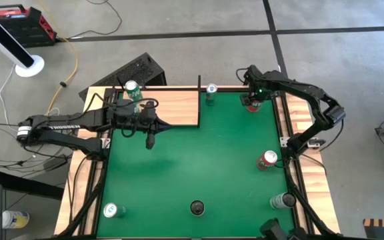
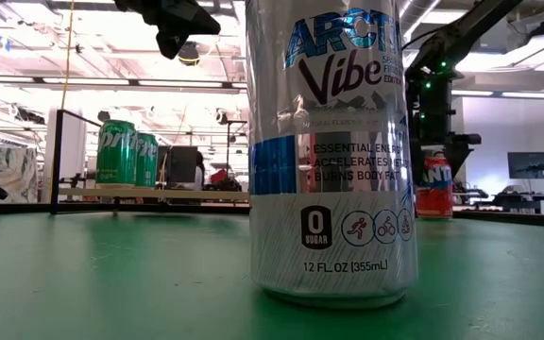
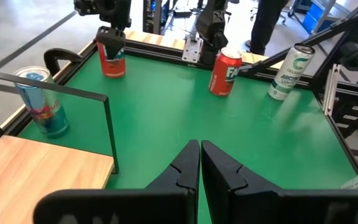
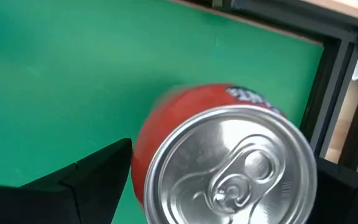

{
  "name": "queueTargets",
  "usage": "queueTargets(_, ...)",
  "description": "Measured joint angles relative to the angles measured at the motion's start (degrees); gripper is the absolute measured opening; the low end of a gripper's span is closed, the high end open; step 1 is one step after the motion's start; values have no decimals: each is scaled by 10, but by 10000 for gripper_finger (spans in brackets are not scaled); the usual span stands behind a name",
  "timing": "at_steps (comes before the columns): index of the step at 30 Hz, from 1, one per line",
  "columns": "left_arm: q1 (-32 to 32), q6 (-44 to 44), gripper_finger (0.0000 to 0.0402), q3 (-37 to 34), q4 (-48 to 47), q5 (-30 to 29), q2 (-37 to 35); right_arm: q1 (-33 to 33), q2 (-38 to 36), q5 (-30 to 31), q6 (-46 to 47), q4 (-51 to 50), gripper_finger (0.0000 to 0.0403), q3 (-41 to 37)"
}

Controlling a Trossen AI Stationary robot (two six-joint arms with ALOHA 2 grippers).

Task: Place canned beverage on shelf
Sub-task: Put the top orange soda can on the shelf

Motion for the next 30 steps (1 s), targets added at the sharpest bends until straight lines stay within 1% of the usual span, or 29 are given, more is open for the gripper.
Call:
queueTargets(4,0,0,0,0,0,0,0,0,0,0,-2,16,393,0)
queueTargets(10,0,0,0,0,0,0,0,0,0,0,-2,11,391,0)
queueTargets(13,0,0,0,0,0,0,0,0,-1,0,-2,9,375,0)
queueTargets(17,0,0,0,0,0,1,0,1,-13,-1,-4,10,334,0)
queueTargets(21,0,0,0,0,0,1,0,9,-34,-3,-5,3,329,0)
queueTargets(26,0,3,0,0,0,10,0,43,-82,-15,14,-30,329,9)
queueTargets(30,0,14,0,0,-1,14,0,90,-121,-16,42,-67,329,55)
